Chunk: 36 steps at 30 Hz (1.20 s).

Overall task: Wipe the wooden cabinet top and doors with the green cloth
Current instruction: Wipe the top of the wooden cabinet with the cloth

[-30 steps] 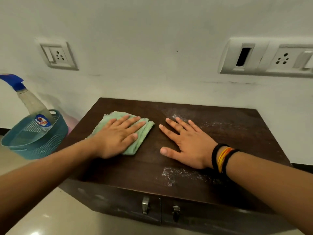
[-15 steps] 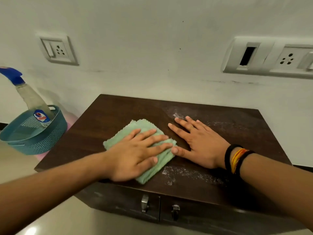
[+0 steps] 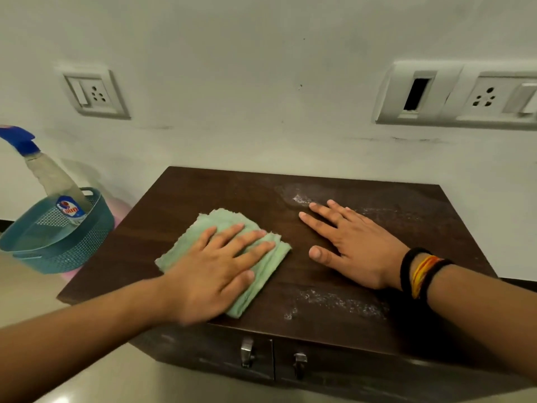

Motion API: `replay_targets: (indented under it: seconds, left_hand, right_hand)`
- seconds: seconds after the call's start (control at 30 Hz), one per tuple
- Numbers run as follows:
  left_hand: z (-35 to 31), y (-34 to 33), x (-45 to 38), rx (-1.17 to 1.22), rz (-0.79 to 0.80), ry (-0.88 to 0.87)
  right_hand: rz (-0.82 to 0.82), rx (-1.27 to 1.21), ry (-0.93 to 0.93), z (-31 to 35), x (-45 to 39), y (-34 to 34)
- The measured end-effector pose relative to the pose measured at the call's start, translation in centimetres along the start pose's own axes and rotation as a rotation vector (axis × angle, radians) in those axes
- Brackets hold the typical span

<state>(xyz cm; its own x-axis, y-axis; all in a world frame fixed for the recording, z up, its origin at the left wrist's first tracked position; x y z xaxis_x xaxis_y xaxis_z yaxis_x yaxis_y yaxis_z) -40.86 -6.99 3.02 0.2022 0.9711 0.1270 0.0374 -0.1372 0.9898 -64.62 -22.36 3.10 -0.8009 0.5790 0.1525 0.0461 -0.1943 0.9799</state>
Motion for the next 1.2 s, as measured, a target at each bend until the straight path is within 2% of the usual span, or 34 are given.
replay_targets:
  seconds: [0.1,0.2,0.27,0.33,0.4,0.5,0.57,0.7,0.8,0.87,1.0,1.1,1.2]
  left_hand:
    - [-2.2,-0.3,-1.1,0.016,0.007,-0.140]
    - [-0.8,1.3,-4.5,0.036,0.032,-0.014]
    - [-0.9,0.7,-2.6,0.018,0.017,0.005]
    - [-4.4,0.0,-0.7,0.007,0.051,-0.114]
    - [-6.9,-0.1,-2.1,0.025,0.026,-0.252]
    - [-5.4,1.1,-5.3,0.008,0.014,-0.181]
    - [-4.2,0.4,-3.4,0.000,0.018,-0.149]
    - [-7.9,0.2,-1.7,0.017,0.057,-0.339]
    - [-6.1,1.3,-4.1,0.041,0.050,-0.236]
    - [-4.3,0.7,-2.7,0.025,0.035,-0.163]
    - [-5.7,0.1,-2.5,0.015,0.040,-0.226]
    - [-4.4,1.4,-4.9,0.042,0.041,-0.110]
    - [-5.6,0.1,-2.3,-0.007,0.008,-0.059]
  right_hand:
    - [-0.003,0.000,0.004,0.0,0.0,-0.1]
    - [-0.011,-0.030,-0.010,-0.6,0.3,-0.1]
    - [-0.014,-0.043,-0.008,-1.0,0.3,-0.1]
    - [-0.023,-0.054,-0.004,-1.2,0.4,-0.1]
    - [-0.032,-0.061,0.004,-1.2,0.4,-0.2]
    - [-0.034,-0.061,-0.028,-2.1,0.9,-0.1]
    - [-0.022,-0.027,-0.048,-2.8,1.2,-0.2]
    - [-0.010,-0.009,-0.065,-3.2,1.4,-0.1]
    - [-0.016,-0.008,-0.088,-3.9,1.9,0.0]
    - [-0.008,-0.005,-0.121,-4.4,2.2,-0.2]
    - [-0.012,0.000,-0.147,-4.7,2.4,-0.4]
    - [-0.004,0.001,-0.155,-4.7,2.6,-0.1]
    - [-0.017,0.001,-0.162,-5.2,3.1,-0.2]
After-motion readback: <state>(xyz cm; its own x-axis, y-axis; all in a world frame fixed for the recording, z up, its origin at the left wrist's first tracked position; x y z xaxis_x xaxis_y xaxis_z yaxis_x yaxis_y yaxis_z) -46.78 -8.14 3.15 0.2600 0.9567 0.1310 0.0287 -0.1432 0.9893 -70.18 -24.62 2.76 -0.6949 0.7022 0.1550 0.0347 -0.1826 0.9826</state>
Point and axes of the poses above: each hand's wrist, its own x-axis away from the middle knuckle, its own y-axis out of the back of the hand, z = x × y, the point moved 1 cm from there along -x, towards the middle knuckle
